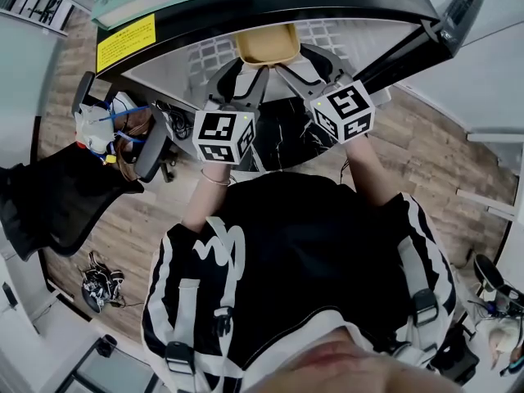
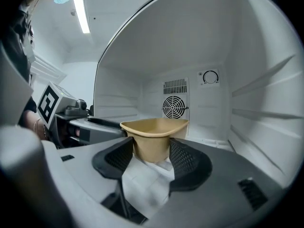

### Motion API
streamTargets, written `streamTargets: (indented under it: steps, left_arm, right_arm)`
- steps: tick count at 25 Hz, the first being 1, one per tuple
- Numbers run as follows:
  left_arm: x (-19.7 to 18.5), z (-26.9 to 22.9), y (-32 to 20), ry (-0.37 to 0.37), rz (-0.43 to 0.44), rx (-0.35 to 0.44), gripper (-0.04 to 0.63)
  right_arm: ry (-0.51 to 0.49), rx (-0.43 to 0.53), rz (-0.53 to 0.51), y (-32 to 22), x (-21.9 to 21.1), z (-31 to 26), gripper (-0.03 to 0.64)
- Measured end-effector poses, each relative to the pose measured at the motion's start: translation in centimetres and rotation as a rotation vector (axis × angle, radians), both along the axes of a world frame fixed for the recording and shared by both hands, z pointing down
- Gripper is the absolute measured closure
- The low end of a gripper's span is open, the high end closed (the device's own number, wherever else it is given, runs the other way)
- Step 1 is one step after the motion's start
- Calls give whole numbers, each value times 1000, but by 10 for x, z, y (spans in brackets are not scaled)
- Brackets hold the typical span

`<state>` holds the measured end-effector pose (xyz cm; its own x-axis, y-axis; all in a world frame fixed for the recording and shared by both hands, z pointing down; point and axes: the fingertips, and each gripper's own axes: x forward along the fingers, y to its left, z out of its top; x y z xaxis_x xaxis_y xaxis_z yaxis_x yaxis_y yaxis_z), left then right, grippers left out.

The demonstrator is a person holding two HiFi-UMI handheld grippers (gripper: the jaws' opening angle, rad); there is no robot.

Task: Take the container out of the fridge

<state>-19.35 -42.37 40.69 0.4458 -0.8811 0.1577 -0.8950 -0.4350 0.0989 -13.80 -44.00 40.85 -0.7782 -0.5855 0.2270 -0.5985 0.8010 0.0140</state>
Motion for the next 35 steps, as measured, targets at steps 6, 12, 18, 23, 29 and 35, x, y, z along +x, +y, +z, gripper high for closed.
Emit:
streamTargets:
  steps: [6, 12, 18, 23, 29, 35]
  left_arm:
    - [2, -3, 13, -1, -5, 14, 402]
    - [6, -6, 28, -8, -15, 28, 400]
    - [9, -9, 44, -8, -22, 41, 400]
    - [14, -12, 57, -1, -26, 56, 400]
    - [21, -13, 75, 5, -41, 59, 400]
    - [32, -15, 92, 16, -53, 68, 400]
  right_arm:
    - [-10, 19, -7, 13, 2, -2, 371]
    - [-27, 20, -15, 28, 6, -5, 371]
    - [-43, 28, -19, 43, 9, -8, 371]
    - [-59, 32, -25, 55, 14, -11, 371]
    - [-57, 38, -36, 72, 22, -12, 371]
    - [-62, 43, -45, 90, 32, -15, 371]
